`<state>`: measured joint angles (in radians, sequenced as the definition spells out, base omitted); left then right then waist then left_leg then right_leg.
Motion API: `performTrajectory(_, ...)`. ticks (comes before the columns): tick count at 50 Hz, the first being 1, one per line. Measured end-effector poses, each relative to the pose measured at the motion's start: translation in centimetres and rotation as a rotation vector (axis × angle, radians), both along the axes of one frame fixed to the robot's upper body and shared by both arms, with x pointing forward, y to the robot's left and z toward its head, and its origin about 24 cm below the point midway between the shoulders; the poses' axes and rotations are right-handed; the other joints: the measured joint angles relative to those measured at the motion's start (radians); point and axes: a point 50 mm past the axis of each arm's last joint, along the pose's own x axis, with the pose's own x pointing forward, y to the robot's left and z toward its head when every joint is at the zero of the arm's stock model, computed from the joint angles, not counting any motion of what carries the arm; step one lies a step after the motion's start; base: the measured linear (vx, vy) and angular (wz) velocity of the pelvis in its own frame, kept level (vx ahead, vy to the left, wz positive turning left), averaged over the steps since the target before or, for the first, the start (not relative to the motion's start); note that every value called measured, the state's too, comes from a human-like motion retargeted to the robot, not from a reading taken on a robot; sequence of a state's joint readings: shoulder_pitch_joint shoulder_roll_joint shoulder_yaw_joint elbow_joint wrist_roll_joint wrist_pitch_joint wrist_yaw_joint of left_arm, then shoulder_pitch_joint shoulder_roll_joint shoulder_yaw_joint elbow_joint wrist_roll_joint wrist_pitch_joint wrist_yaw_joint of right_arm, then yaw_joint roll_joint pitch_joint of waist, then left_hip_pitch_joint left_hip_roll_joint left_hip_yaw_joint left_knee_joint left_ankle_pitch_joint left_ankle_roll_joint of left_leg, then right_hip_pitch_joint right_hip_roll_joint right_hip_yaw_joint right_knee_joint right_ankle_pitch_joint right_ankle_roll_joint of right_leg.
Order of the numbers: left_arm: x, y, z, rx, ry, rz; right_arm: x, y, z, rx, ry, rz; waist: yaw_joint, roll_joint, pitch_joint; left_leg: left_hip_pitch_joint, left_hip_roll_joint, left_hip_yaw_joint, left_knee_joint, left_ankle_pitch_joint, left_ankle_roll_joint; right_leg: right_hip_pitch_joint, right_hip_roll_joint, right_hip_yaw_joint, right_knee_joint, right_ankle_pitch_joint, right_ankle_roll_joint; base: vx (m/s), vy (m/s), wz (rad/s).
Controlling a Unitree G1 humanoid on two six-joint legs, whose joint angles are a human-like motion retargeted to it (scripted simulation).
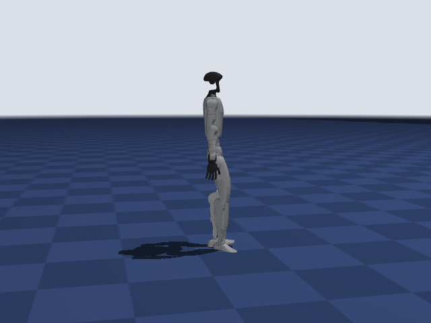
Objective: Upper body actions
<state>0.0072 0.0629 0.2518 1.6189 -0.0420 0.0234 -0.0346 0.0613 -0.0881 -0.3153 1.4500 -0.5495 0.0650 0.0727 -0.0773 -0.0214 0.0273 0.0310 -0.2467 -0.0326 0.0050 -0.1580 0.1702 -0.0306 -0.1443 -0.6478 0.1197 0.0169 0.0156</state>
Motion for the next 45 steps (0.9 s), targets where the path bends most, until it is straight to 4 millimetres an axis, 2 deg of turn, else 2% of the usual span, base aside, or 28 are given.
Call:
performTrajectory(3, -0.6, 0.1, 0.1, -0.006, 0.028, -0.019, 0.6, -0.1, 0.0, -0.005, -0.02, 0.013, -0.011, 0.015, 0.008, -0.002, 0.024, 0.053, -0.006, -0.011, 0.002, -0.004, -0.007, -0.034, -0.001, -0.006, -0.016, -0.04, 0.02, -1.01)
performTrajectory(8, -1.0, 0.4, 0.2, -0.017, 0.041, -0.064, 1.6, -0.1, 0.0, -0.004, -0.049, 0.037, -0.004, 0.038, 0.024, -0.001, 0.087, 0.21, -0.021, -0.043, -0.013, 0.047, -0.037, -0.274, -0.024, -0.042, -0.028, -0.04, -0.06, -1.71)
performTrajectory(13, -1.3, 0.9, 0.2, -0.016, 0.034, -0.094, 2.1, 0.0, 0.0, -0.005, -0.068, 0.052, -0.01, 0.043, 0.032, 0.009, 0.145, 0.396, -0.032, -0.083, -0.042, 0.086, -0.041, -0.48, -0.04, -0.033, -0.031, -0.02, -0.16, -1.99)
performTrajectory(19, -1.4, 1.4, 0.2, -0.004, 0.028, -0.097, 1.6, -0.3, 0.1, -0.003, -0.043, 0.023, -0.077, 0.042, 0.031, 0.029, 0.2, 0.591, -0.035, -0.121, -0.082, 0.094, -0.023, -0.495, -0.026, -0.037, -0.037, 0.0, -0.22, -1.69)
performTrajectory(25, -0.2, 1.2, 0.0, 0.034, -0.021, -0.06, 0.7, -0.8, 0.1, -0.016, -0.004, -0.026, -0.118, 0.047, 0.013, 0.04, 0.238, 0.77, -0.039, -0.148, -0.126, 0.122, 0.018, -0.576, -0.026, -0.046, -0.065, -0.01, -0.26, -1.62)
performTrajectory(29, 0.8, 0.8, 0.0, 0.038, -0.045, -0.025, 0.2, -0.8, 0.2, -0.02, 0.029, -0.047, -0.14, 0.048, -0.002, 0.032, 0.244, 0.814, -0.031, -0.159, -0.143, 0.115, 0.039, -0.545, -0.024, -0.039, -0.073, -0.02, -0.2, -1.19)
performTrajectory(32, 1.6, 0.4, -0.1, 0.036, -0.062, -0.009, -0.2, -0.6, 0.2, -0.018, 0.049, -0.054, -0.158, 0.03, -0.019, 0.026, 0.225, 0.84, -0.02, -0.166, -0.156, 0.093, 0.043, -0.493, -0.079, -0.027, -0.045, 0.04, -0.21, -0.78)
performTrajectory(35, 2.2, 0.0, 0.0, 0.023, -0.059, -0.027, -0.9, -0.2, 0.2, -0.001, 0.08, -0.054, -0.159, 0.035, -0.036, 0.02, 0.226, 0.856, -0.014, -0.162, -0.168, 0.069, 0.052, -0.427, -0.111, -0.008, -0.051, 0.11, -0.2, -0.51)
performTrajectory(40, 3.9, -1.0, -0.1, 0.021, -0.112, -0.023, -0.2, 0.0, 0.1, -0.014, 0.047, -0.024, -0.175, 0.05, -0.03, 0.022, 0.235, 0.88, -0.01, -0.15, -0.184, 0.059, 0.073, -0.4, -0.156, 0.015, -0.061, 0.04, -0.14, -0.26)
performTrajectory(45, 4.3, -0.9, 0.0, 0.029, -0.108, -0.083, 0.0, 0.1, 0.1, -0.01, 0.061, -0.027, -0.202, 0.068, -0.039, 0.026, 0.251, 0.892, 0.002, -0.135, -0.205, 0.053, 0.076, -0.384, -0.168, 0.014, -0.062, 0.09, -0.17, -0.22)
